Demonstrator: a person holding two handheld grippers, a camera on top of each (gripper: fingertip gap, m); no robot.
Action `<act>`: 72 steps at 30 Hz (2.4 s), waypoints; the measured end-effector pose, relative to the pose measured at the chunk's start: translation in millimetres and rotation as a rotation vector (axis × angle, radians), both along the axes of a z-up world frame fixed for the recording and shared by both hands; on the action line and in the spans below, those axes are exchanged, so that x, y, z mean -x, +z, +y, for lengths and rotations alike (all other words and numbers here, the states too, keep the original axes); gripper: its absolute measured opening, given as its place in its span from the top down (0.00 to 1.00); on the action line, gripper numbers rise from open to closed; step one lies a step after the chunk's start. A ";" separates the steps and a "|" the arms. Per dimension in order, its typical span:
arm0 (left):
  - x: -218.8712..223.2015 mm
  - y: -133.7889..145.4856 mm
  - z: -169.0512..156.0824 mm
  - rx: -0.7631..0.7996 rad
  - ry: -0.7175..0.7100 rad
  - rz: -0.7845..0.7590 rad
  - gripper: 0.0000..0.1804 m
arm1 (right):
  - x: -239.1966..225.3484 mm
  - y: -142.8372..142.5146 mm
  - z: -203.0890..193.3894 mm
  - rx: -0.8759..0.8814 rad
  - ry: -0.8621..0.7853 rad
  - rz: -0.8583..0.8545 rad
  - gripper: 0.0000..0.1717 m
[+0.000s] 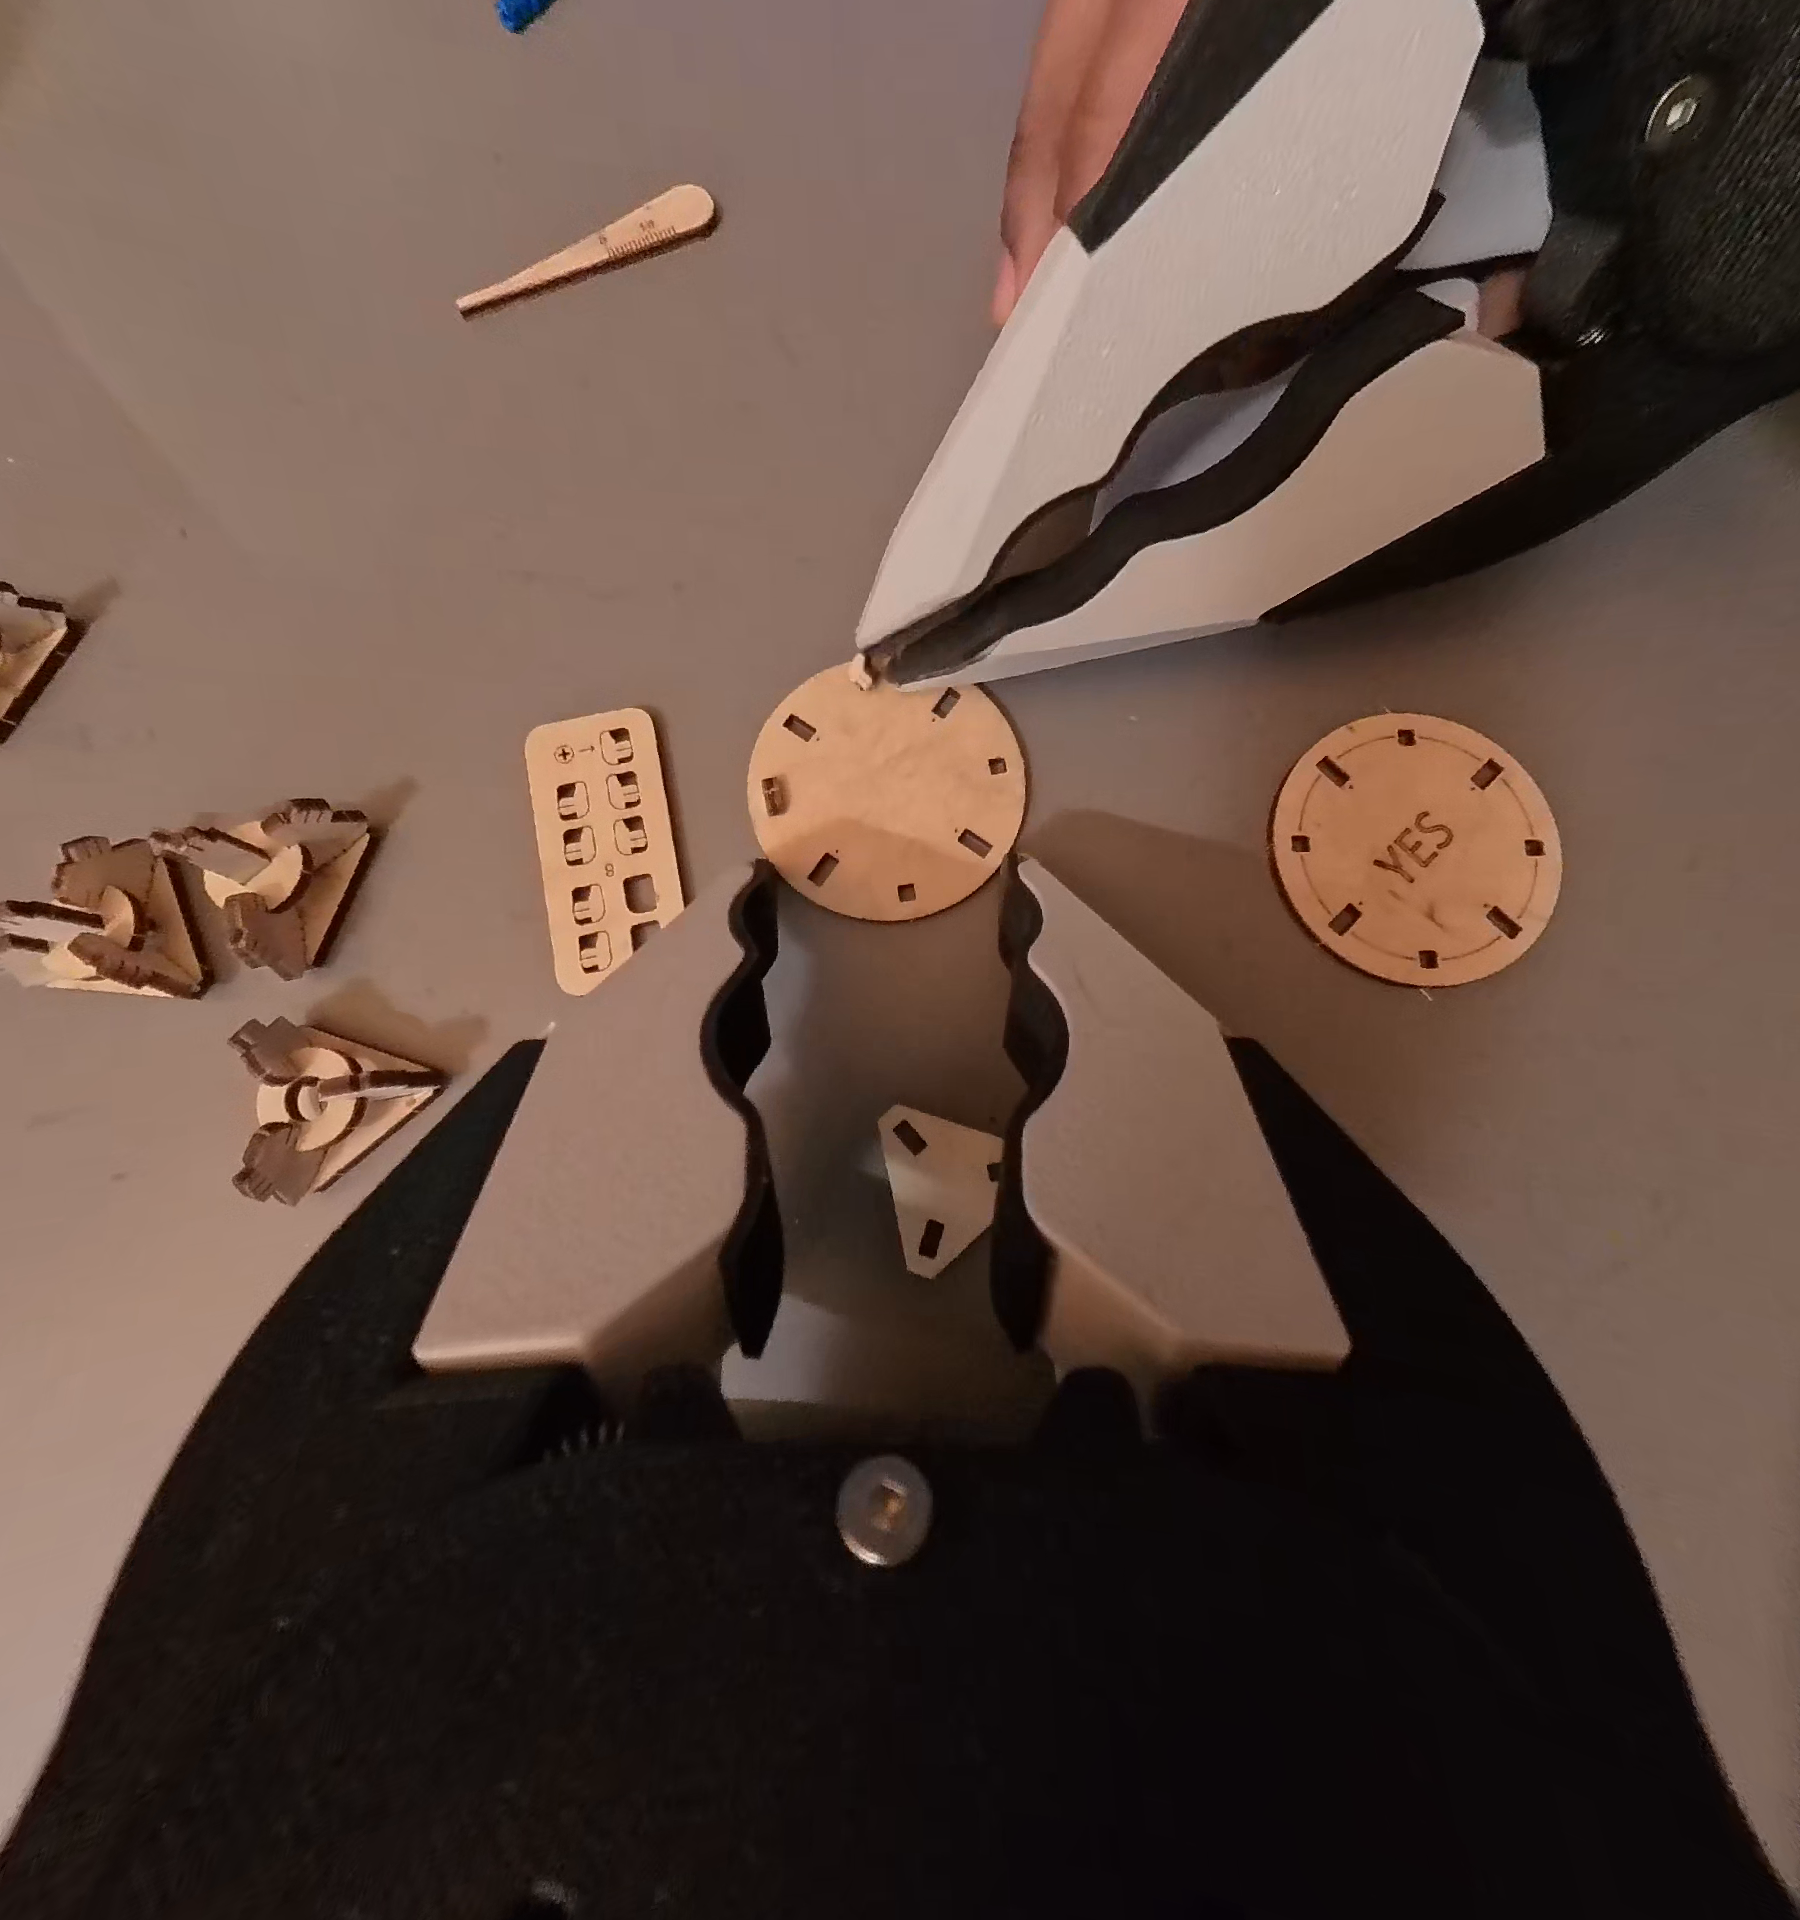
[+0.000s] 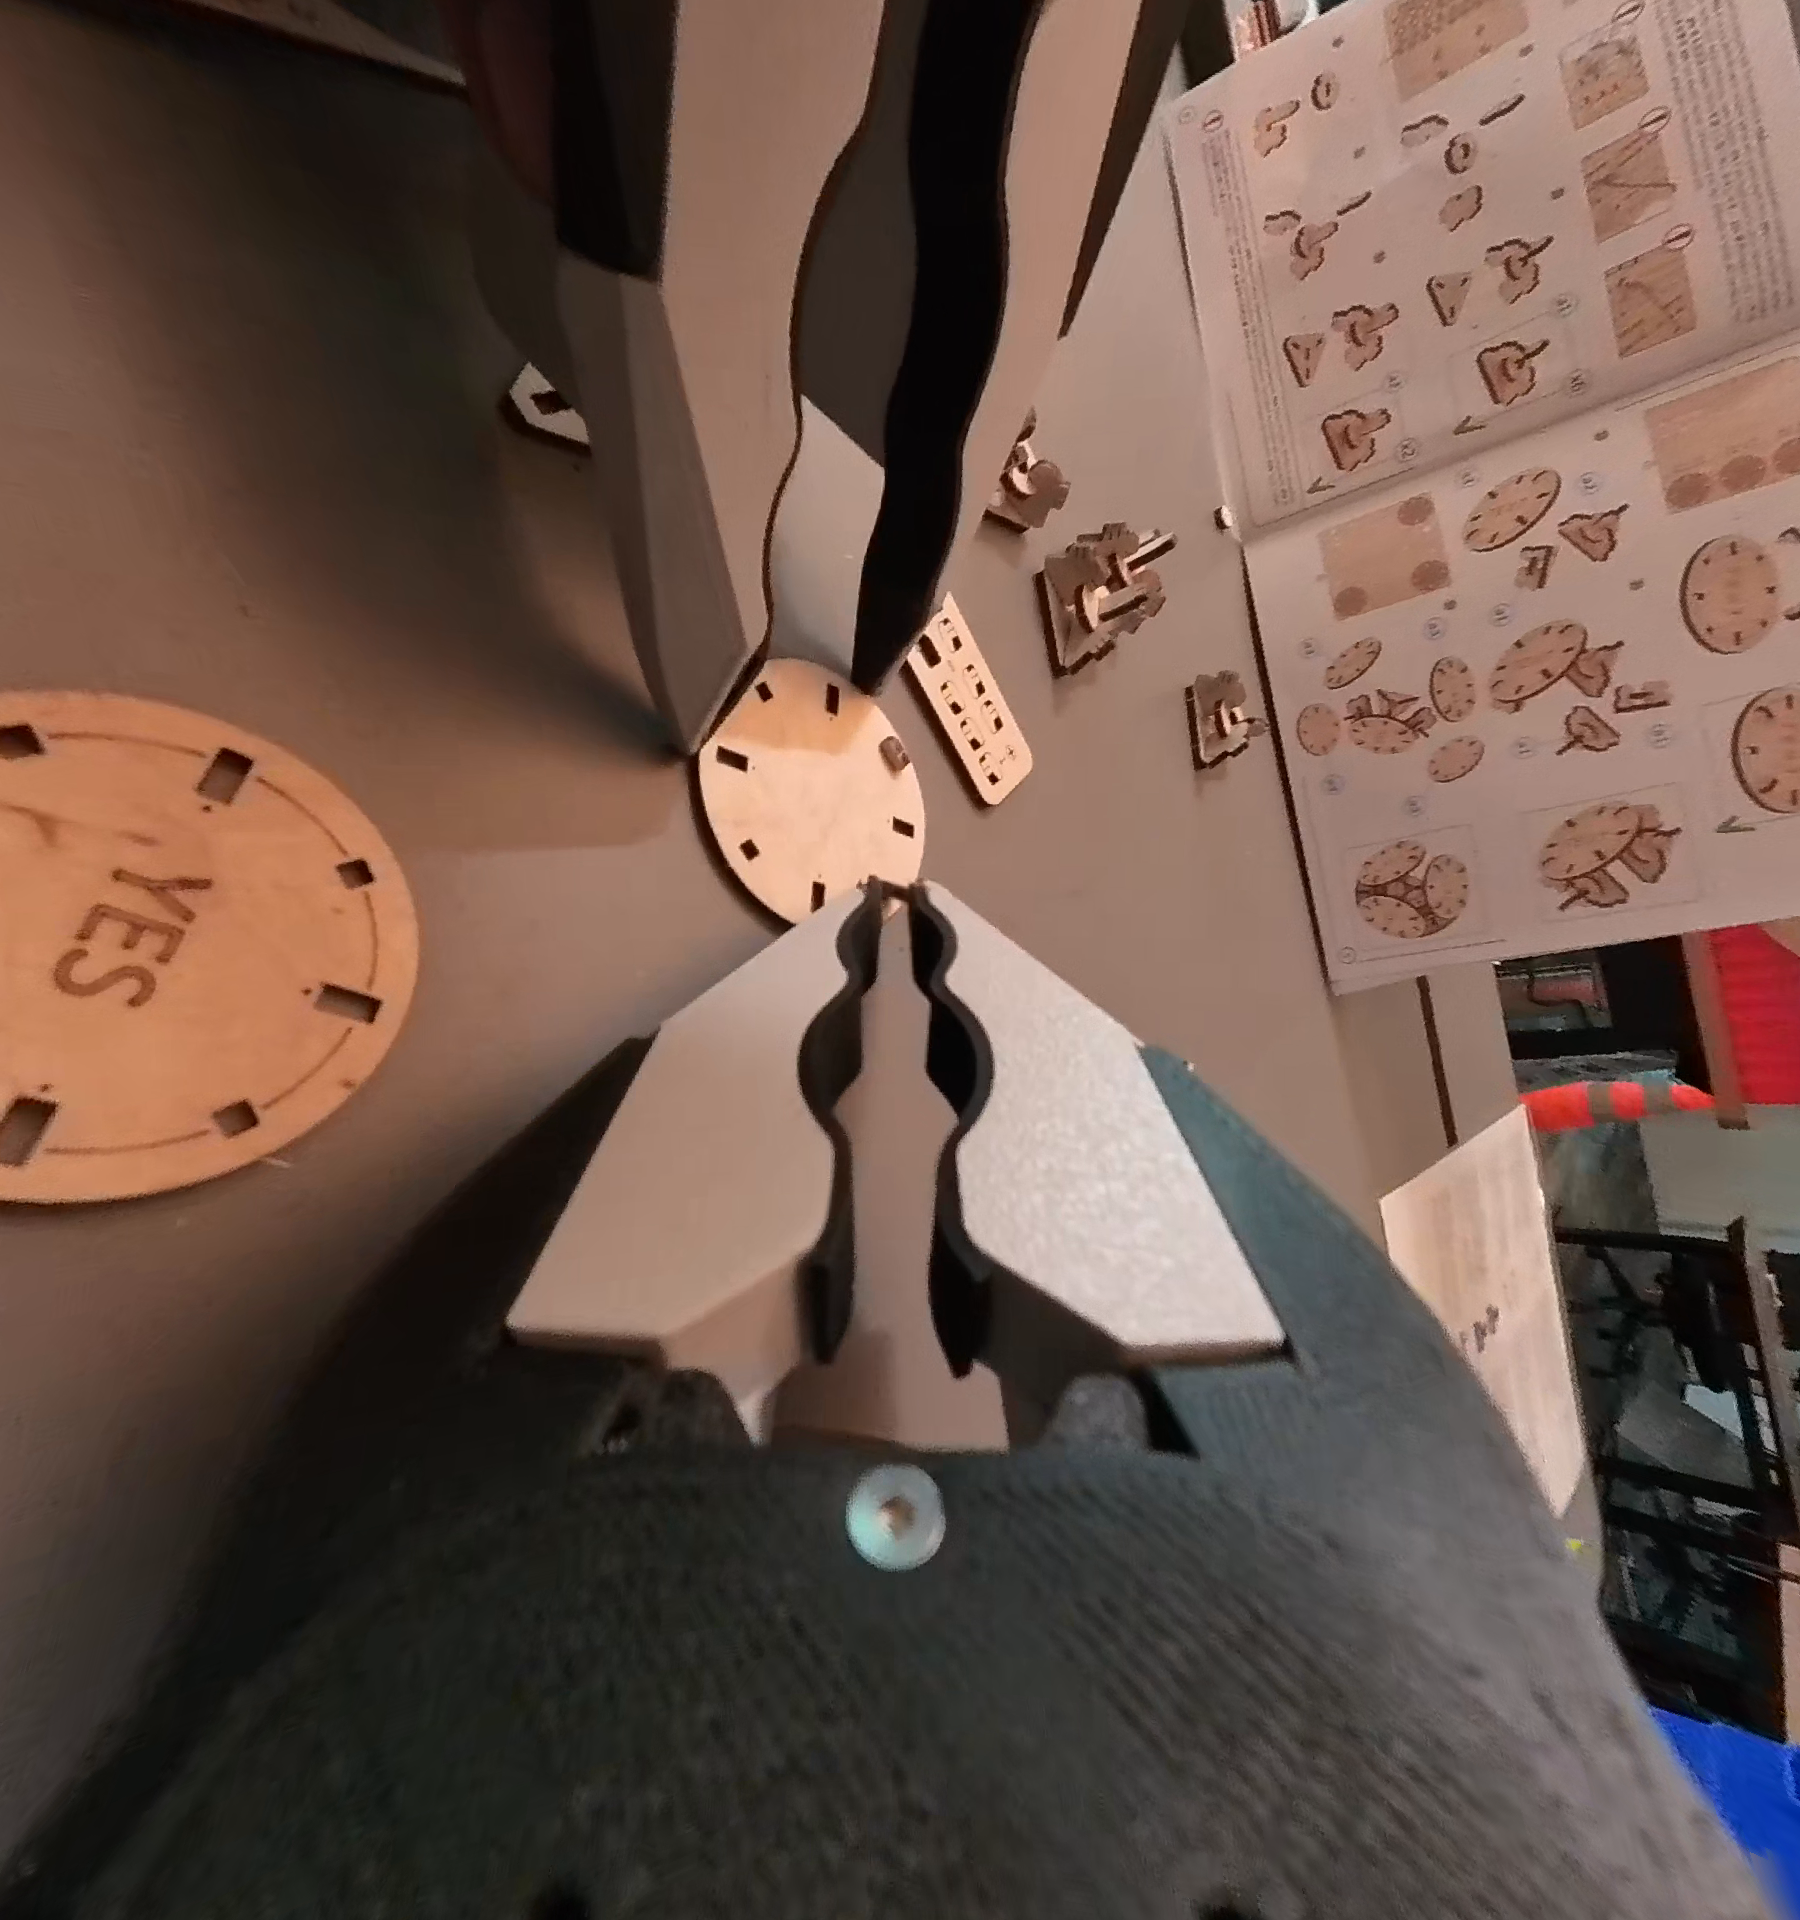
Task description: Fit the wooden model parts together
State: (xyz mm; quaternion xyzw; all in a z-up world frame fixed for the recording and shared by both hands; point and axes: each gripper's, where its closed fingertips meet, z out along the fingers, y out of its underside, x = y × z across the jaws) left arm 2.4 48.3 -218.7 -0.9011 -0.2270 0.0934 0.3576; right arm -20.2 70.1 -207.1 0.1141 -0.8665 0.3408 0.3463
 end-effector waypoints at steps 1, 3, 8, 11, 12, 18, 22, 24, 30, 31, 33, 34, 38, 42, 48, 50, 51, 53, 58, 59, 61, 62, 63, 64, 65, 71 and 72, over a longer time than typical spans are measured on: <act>0.0 0.0 0.0 -0.001 0.000 -0.001 0.76 | -0.1 0.3 0.1 0.005 -0.001 -0.006 0.97; 0.1 0.0 0.0 -0.002 0.001 -0.002 0.76 | -0.7 1.1 0.7 0.022 -0.002 -0.033 0.96; 0.3 0.0 0.0 -0.003 0.002 -0.005 0.77 | 0.2 6.2 3.0 0.101 -0.017 -0.130 0.94; 0.2 0.0 -0.1 -0.004 0.002 -0.005 0.76 | 1.0 10.7 3.5 0.152 -0.026 -0.180 0.94; 0.2 0.1 0.0 -0.004 0.002 -0.006 0.76 | 0.8 12.0 2.9 0.168 -0.027 -0.197 0.94; 0.2 0.3 0.0 -0.008 0.001 -0.011 0.77 | 6.0 11.3 0.7 0.194 -0.062 -0.246 0.95; 0.2 0.8 0.0 -0.019 0.003 -0.026 0.77 | 6.6 9.7 0.7 0.191 -0.065 -0.285 0.94; 0.4 1.0 0.0 -0.026 0.005 -0.035 0.77 | 5.8 7.0 0.2 0.177 -0.061 -0.302 0.94; 0.6 1.5 -0.1 -0.040 0.008 -0.053 0.77 | 3.4 -0.2 -1.1 0.136 -0.052 -0.338 0.95; 0.6 1.5 -0.1 -0.040 0.008 -0.054 0.77 | 3.6 -0.5 -1.1 0.134 -0.054 -0.342 0.96; 0.6 1.5 -0.1 -0.041 0.008 -0.054 0.77 | 2.5 -1.4 -1.4 0.127 -0.047 -0.341 0.98; 0.5 1.5 0.0 -0.041 0.008 -0.054 0.77 | 2.4 -1.4 -1.6 0.126 -0.046 -0.337 0.99; 0.6 1.8 0.0 -0.047 0.009 -0.062 0.77 | 2.9 -1.3 -1.5 0.128 -0.048 -0.339 0.98; 0.7 2.1 0.0 -0.055 0.009 -0.072 0.77 | 3.9 -0.6 -1.3 0.135 -0.054 -0.346 0.96; 0.7 2.2 0.0 -0.056 0.009 -0.073 0.77 | 4.1 -0.7 -1.9 0.139 -0.060 -0.371 0.96; 0.7 2.2 -0.1 -0.056 0.009 -0.074 0.77 | 4.0 -0.8 -2.0 0.139 -0.059 -0.372 0.96; 0.7 2.2 0.0 -0.056 0.009 -0.074 0.77 | 3.9 -0.9 -2.1 0.139 -0.059 -0.372 0.96; 0.8 2.2 -0.1 -0.057 0.010 -0.074 0.77 | 3.7 -1.0 -2.5 0.137 -0.057 -0.369 0.97; 1.0 2.3 0.0 -0.061 0.010 -0.079 0.77 | 3.0 -1.1 -3.2 0.131 -0.051 -0.347 0.97; 0.9 2.3 -0.1 -0.061 0.010 -0.079 0.77 | 2.8 -1.0 -3.4 0.131 -0.050 -0.343 0.97; 1.0 2.3 0.0 -0.060 0.010 -0.079 0.77 | 2.9 -1.0 -3.7 0.130 -0.050 -0.337 0.97; 1.0 2.2 0.0 -0.060 0.010 -0.078 0.77 | 3.2 -0.8 -3.6 0.132 -0.052 -0.338 0.97; 1.0 2.2 -0.1 -0.060 0.010 -0.079 0.77 | 3.7 -0.6 -3.4 0.134 -0.055 -0.339 0.96; 1.1 2.2 0.0 -0.061 0.010 -0.079 0.77 | 3.9 -0.3 -3.3 0.136 -0.057 -0.341 0.95; 1.1 2.3 0.0 -0.061 0.010 -0.079 0.78 | 3.9 -0.1 -3.4 0.137 -0.056 -0.342 0.95; 1.2 2.3 0.0 -0.063 0.010 -0.081 0.77 | 2.0 0.0 -4.4 0.139 -0.051 -0.353 0.94; 1.2 2.3 0.0 -0.062 0.010 -0.081 0.77 | 1.7 -0.1 -5.0 0.140 -0.051 -0.358 0.94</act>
